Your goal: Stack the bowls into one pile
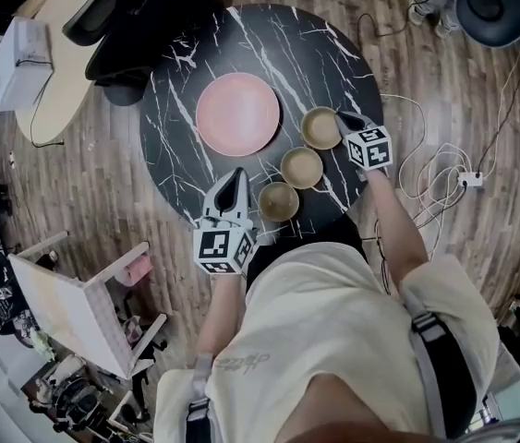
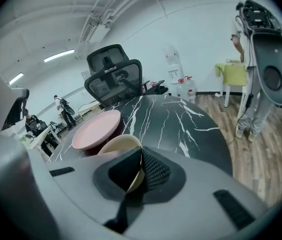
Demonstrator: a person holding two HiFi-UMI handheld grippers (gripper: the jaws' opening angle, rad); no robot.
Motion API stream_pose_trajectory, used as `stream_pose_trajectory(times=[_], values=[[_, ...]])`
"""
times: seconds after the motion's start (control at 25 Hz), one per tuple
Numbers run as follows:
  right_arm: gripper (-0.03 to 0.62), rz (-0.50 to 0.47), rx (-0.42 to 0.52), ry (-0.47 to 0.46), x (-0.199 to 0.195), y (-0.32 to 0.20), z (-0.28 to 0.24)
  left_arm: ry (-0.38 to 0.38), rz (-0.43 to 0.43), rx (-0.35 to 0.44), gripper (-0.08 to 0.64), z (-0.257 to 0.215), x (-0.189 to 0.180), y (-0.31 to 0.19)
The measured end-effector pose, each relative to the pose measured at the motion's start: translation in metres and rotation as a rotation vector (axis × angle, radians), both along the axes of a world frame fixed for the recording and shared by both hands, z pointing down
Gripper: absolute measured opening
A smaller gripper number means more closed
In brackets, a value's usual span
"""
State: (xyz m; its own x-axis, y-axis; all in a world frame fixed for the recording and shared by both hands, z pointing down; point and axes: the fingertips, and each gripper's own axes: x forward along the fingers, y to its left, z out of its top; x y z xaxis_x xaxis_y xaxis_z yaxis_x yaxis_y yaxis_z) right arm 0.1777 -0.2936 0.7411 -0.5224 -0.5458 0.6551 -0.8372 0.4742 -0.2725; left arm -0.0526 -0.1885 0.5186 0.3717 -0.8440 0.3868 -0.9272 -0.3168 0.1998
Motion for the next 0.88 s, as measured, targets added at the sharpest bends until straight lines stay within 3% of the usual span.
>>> stream_pose_trajectory(times=[0.48, 0.64, 0.88], values=[[0.017, 0.059, 0.072, 0.019, 0.017, 0.018, -0.049, 0.017, 0.024, 0.055, 0.02, -0.017, -0.012, 0.022], [0.017, 0.065, 0.097, 0.023, 0.013, 0.028, -0.065, -0.04, 0.039, 0.091, 0.02, -0.021, -0.022, 0.032], [0.017, 0.046, 0.116, 0.039, -0.001, 0.053, -0.081, -0.021, 0.041, 0.121, 0.02, -0.026, -0.036, 0.047]])
